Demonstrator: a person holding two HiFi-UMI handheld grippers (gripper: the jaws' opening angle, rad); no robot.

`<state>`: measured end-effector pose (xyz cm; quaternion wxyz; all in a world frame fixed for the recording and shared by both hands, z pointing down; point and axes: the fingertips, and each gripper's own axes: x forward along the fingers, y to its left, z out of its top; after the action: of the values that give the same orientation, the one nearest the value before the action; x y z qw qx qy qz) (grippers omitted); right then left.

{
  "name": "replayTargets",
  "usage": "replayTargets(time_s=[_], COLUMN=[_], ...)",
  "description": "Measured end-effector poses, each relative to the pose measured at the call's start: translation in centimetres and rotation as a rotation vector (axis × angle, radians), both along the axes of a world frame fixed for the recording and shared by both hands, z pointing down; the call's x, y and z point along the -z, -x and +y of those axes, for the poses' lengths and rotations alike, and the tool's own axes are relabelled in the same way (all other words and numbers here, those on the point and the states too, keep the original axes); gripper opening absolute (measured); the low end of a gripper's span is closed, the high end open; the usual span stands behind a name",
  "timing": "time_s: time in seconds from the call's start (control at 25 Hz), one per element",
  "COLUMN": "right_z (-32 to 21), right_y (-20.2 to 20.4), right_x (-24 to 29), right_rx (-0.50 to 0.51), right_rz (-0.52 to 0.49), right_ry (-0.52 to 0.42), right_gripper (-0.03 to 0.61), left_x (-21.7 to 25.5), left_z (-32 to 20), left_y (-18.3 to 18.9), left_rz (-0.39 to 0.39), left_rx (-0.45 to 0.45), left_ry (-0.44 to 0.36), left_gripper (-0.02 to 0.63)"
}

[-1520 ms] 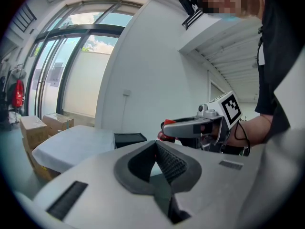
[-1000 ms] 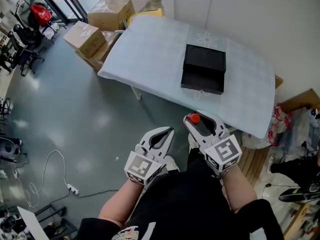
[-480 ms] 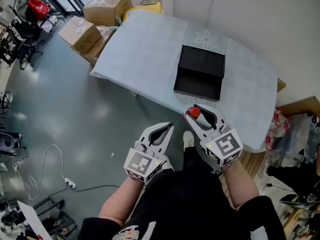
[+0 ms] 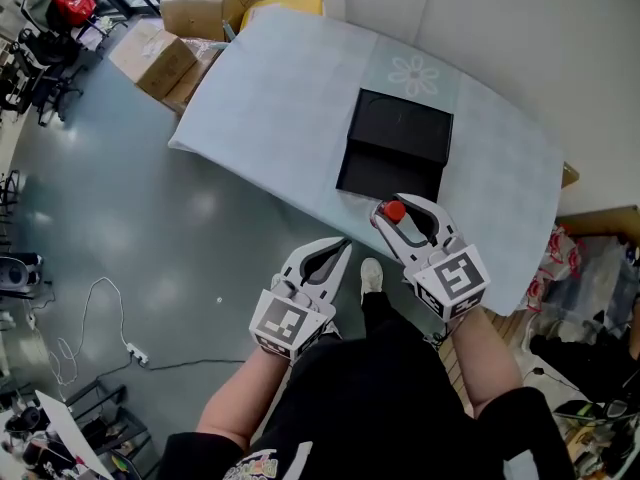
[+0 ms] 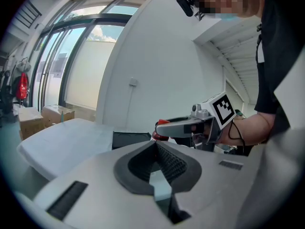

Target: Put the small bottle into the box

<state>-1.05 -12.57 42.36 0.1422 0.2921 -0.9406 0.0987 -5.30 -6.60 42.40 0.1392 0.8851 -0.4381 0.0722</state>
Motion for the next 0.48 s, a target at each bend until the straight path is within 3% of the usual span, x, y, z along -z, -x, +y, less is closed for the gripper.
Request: replayTargets(time_s=[0.48], right_z=[-6.8], right_y=[-1.2], right_x=[-4.5], right_rx=[0.056], right_rz=[0.033], right_ry=[0.035], right_gripper=[0.16], left_x=[-3.2], left_z=[-5.9], left_y=[-2.2], left_rz=[0.013], left_rx=[0.048], left_ry=[0.067], left_gripper=[0.009])
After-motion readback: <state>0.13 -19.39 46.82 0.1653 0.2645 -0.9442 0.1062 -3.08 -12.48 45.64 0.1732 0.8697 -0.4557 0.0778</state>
